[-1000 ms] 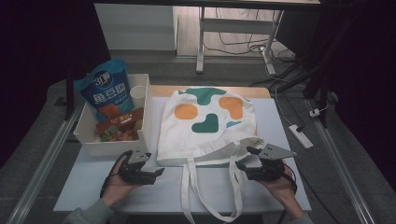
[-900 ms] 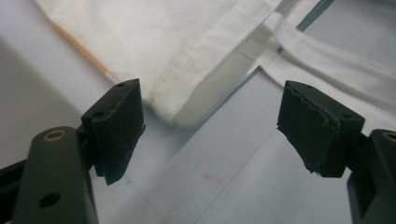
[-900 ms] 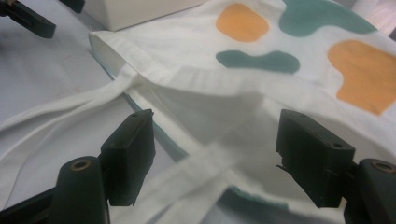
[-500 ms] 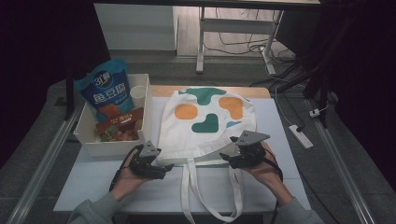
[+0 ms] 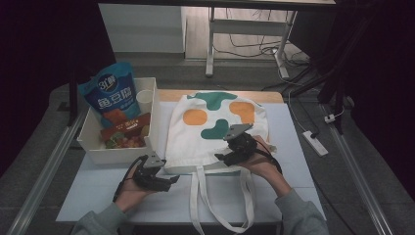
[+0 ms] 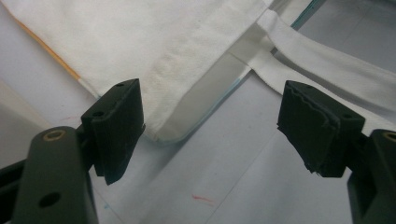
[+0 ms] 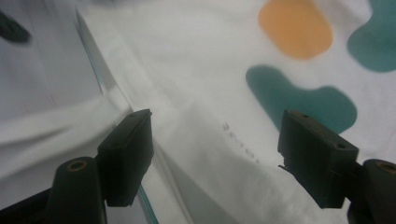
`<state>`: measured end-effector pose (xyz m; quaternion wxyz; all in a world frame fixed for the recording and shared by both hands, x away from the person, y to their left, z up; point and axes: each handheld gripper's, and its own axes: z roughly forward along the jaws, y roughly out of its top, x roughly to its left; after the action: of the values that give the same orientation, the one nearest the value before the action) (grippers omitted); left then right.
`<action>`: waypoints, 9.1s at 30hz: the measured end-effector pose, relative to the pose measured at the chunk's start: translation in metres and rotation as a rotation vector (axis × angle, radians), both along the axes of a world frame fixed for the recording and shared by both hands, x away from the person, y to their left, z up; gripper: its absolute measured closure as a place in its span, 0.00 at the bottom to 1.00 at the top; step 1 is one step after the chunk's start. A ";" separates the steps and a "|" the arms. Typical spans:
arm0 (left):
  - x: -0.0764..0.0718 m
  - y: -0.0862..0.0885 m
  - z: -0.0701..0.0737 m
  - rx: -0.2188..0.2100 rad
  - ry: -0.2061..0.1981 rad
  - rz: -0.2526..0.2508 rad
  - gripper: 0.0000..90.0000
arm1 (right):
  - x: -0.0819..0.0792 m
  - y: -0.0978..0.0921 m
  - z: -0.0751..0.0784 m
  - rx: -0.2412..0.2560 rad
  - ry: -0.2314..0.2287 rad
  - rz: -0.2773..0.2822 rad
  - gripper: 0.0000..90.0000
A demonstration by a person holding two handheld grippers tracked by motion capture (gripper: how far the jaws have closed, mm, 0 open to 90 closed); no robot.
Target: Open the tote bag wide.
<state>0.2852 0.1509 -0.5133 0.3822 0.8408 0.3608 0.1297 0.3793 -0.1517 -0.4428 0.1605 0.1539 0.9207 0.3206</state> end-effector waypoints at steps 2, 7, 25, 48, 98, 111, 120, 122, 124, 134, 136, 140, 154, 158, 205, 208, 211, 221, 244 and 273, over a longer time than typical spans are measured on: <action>-0.001 0.001 0.000 -0.004 0.001 0.001 0.26 | 0.002 0.000 -0.007 -0.042 0.007 -0.004 0.27; -0.002 0.001 -0.001 -0.004 0.006 0.004 0.26 | 0.007 0.000 -0.020 -0.083 0.039 -0.002 0.26; -0.002 0.001 -0.005 0.014 0.011 -0.001 0.26 | 0.012 0.005 -0.041 -0.206 -0.009 -0.009 0.30; -0.007 -0.003 -0.006 0.053 -0.009 -0.014 0.31 | 0.007 -0.016 -0.024 -0.133 -0.023 -0.047 0.93; -0.034 0.001 0.035 -0.047 -0.030 -0.069 0.94 | -0.031 -0.050 0.071 0.275 -0.158 -0.029 0.94; -0.005 -0.020 0.021 0.010 0.006 -0.086 0.92 | 0.045 -0.038 0.022 0.201 -0.095 -0.160 0.94; 0.008 -0.030 0.015 0.038 0.014 -0.091 0.91 | 0.093 -0.040 -0.030 0.143 0.071 -0.220 0.94; 0.011 -0.032 0.014 0.041 0.015 -0.090 0.91 | 0.098 -0.038 -0.039 0.113 0.090 -0.233 0.94; 0.013 -0.033 0.012 0.047 0.017 -0.091 0.91 | 0.103 -0.035 -0.050 0.076 0.113 -0.240 0.94; 0.015 -0.031 0.011 0.043 0.023 -0.104 0.91 | 0.077 -0.048 -0.016 0.249 0.081 -0.234 0.59; 0.015 -0.031 0.011 0.042 0.022 -0.103 0.91 | 0.067 -0.050 -0.006 0.259 0.055 -0.221 0.56; 0.014 -0.030 0.011 0.045 0.016 -0.103 0.91 | 0.020 -0.047 0.015 0.269 0.081 -0.119 0.52; 0.014 -0.030 0.011 0.042 0.021 -0.101 0.90 | -0.108 -0.026 -0.027 0.124 0.281 0.178 0.47; 0.015 -0.029 0.010 0.041 0.023 -0.101 0.91 | -0.117 -0.028 -0.032 0.101 0.303 0.203 0.46; 0.013 -0.028 0.009 0.027 0.029 -0.093 0.91 | 0.106 -0.130 -0.041 0.249 0.044 -0.592 0.98; 0.013 -0.029 0.009 0.025 0.027 -0.087 0.91 | 0.109 -0.133 -0.052 0.246 0.094 -0.573 0.97; 0.013 -0.029 0.009 0.028 0.026 -0.089 0.91 | 0.102 -0.128 -0.044 0.210 0.074 -0.535 0.74; 0.012 -0.029 0.009 0.023 0.020 -0.088 0.90 | 0.036 -0.106 0.019 0.255 -0.014 -0.349 0.47; -0.015 -0.013 0.055 -0.039 -0.142 -0.034 0.58 | -0.083 -0.043 -0.017 0.222 0.167 0.038 0.47; 0.093 -0.112 0.044 0.202 -0.014 -0.123 0.61 | -0.101 -0.015 -0.036 0.135 0.246 0.133 0.40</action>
<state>0.3784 0.0386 -0.4688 0.3053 0.8947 0.2908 0.1474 0.2783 -0.1670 -0.4792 0.0140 0.1411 0.9180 0.3704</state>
